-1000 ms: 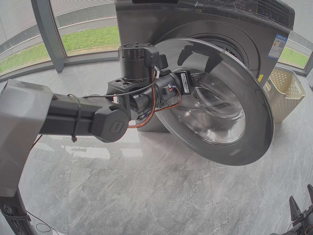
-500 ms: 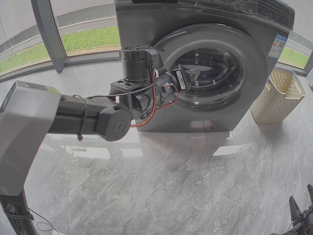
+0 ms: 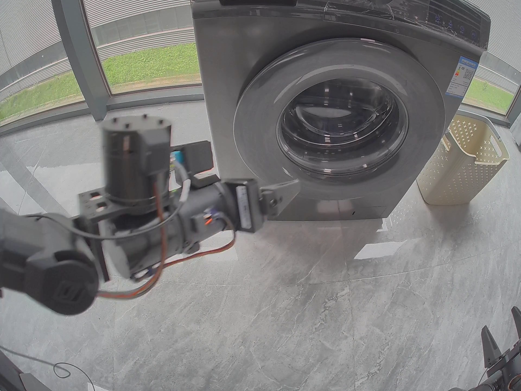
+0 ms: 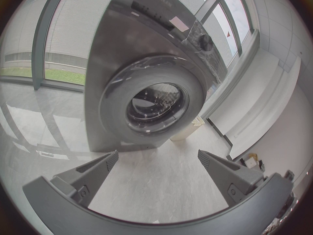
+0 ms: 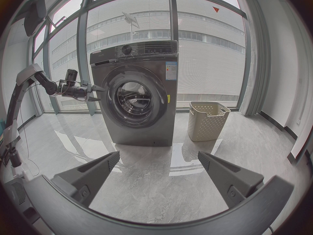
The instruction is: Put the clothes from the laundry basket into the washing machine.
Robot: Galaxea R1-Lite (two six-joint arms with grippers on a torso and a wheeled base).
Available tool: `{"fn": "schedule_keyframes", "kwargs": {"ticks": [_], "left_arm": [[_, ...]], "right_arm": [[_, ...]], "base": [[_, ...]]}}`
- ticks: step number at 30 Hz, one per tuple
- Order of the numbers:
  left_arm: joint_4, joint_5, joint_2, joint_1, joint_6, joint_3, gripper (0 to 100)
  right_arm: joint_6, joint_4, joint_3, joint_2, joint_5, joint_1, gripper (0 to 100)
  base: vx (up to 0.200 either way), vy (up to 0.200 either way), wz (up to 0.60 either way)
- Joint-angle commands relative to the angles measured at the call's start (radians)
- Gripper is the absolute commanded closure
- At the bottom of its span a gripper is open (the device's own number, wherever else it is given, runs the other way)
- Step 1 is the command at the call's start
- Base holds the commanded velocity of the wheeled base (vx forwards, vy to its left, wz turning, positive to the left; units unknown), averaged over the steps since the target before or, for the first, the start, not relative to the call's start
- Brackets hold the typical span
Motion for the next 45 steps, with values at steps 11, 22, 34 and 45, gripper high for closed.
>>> {"fn": "schedule_keyframes", "kwargs": {"ticks": [11, 22, 34, 45], "left_arm": [[0.044, -0.009, -1.045, 0.275, 0.286, 0.844, 0], [0.238, -0.026, -1.370, 0.458, 0.297, 0.942, 0], [0.564, -0.052, -1.576, 0.582, 0.292, 0.951, 0], [0.564, -0.088, -1.669, 0.740, 0.329, 0.953, 0]], "right_arm": [[0.000, -0.001, 0.016, -0.015, 0.000, 0.000, 0], [0.000, -0.001, 0.016, -0.015, 0.000, 0.000, 0], [0.000, 0.001, 0.016, -0.015, 0.000, 0.000, 0], [0.002, 0.001, 0.016, -0.015, 0.000, 0.000, 0]], "base": [[0.000, 0.000, 0.00], [0.000, 0.000, 0.00], [0.000, 0.000, 0.00], [0.000, 0.000, 0.00]]}}
